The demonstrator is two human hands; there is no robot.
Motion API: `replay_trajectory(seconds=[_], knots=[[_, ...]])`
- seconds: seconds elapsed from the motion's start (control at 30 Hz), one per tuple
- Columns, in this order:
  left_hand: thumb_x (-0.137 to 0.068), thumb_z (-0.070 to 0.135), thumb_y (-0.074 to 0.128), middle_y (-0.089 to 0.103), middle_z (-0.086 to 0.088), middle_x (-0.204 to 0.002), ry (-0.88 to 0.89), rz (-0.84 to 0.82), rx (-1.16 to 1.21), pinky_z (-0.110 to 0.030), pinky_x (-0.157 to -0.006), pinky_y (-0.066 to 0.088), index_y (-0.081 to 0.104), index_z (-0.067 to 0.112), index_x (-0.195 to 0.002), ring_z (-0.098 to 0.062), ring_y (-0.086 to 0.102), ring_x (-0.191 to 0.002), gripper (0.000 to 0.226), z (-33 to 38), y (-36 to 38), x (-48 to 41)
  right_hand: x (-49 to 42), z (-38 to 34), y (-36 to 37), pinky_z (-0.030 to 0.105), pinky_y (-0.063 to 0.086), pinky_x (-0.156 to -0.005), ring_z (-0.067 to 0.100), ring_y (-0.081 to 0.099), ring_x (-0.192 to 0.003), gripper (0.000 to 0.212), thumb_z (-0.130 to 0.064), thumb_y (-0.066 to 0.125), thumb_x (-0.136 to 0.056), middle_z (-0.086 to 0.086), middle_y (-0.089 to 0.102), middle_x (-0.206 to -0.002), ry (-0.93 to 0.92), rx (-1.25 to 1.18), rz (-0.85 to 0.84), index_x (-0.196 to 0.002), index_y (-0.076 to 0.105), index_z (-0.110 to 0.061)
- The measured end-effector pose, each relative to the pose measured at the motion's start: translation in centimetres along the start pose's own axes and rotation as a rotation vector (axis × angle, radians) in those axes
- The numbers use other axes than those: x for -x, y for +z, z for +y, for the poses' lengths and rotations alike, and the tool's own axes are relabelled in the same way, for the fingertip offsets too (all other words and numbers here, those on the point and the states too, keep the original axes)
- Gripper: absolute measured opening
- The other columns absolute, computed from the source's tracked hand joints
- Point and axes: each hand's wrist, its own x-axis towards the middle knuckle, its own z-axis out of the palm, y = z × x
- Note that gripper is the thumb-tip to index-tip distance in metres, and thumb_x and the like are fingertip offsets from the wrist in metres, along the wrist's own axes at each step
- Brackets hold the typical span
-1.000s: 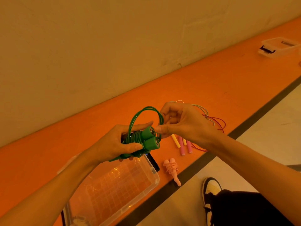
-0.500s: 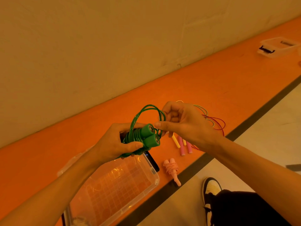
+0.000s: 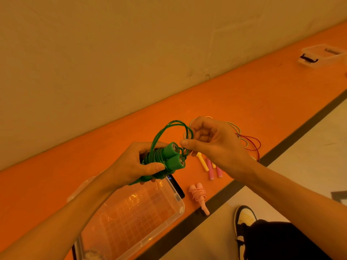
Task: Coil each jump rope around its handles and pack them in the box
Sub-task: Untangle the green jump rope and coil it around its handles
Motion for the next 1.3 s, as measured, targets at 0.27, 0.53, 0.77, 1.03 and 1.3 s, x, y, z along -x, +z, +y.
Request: replay_trajectory(seconds=[0.27,0.53,0.77,1.03,1.3], knots=[[-0.061,0.07,0.08,0.074,-0.013,-0.077,0.009,0.092,0.089,-0.023,-0.037,0.046,0.073,0.025,-0.109,-0.024,0.067,-0.05,0.066,-0.3,0.4,0.3,0.0,0.0,0.1,0.031,0.059,-0.064,0.027,0.071,-0.068,0.027,-0.016,0.076,-0.078,0.019,0.069,-0.079,-0.033,-0.011,-0.026,-0.094,0.062,0.001],[-0.066,0.059,0.08,0.074,-0.014,-0.076,-0.049,0.063,0.082,-0.022,-0.037,0.043,0.066,0.019,-0.118,-0.022,0.064,-0.051,0.068,-0.6,0.7,-0.1,-0.2,0.1,-0.6,0.045,0.061,-0.062,0.026,0.073,-0.068,0.027,-0.022,0.077,-0.078,0.013,0.071,-0.077,-0.061,0.129,-0.019,-0.092,0.063,-0.004],[-0.072,0.043,0.071,0.075,-0.009,-0.078,-0.061,0.018,0.029,-0.024,-0.038,0.047,0.065,0.024,-0.118,-0.02,0.066,-0.052,0.05,-0.7,0.7,-0.5,-0.1,-0.2,-1.0,0.035,0.061,-0.063,0.023,0.074,-0.069,0.025,-0.017,0.077,-0.077,0.013,0.073,-0.078,-0.036,0.128,-0.014,-0.092,0.062,-0.003],[-0.075,0.035,0.072,0.076,-0.005,-0.079,0.002,-0.065,0.043,-0.02,-0.041,0.047,0.065,0.016,-0.117,-0.014,0.067,-0.054,0.046,-0.4,1.1,-0.7,-0.6,-0.6,-0.8,0.028,0.059,-0.059,0.024,0.073,-0.065,0.027,-0.009,0.076,-0.079,0.019,0.072,-0.076,0.081,0.015,0.057,-0.094,0.06,0.007],[-0.072,0.062,0.078,0.076,-0.007,-0.081,0.063,-0.044,0.053,-0.022,-0.041,0.048,0.068,0.019,-0.115,-0.019,0.068,-0.054,0.061,-0.3,0.4,-0.7,-0.3,-0.1,0.4,0.024,0.054,-0.053,0.02,0.067,-0.058,0.023,-0.009,0.076,-0.08,0.02,0.065,-0.069,0.207,-0.09,0.04,-0.089,0.06,0.004]])
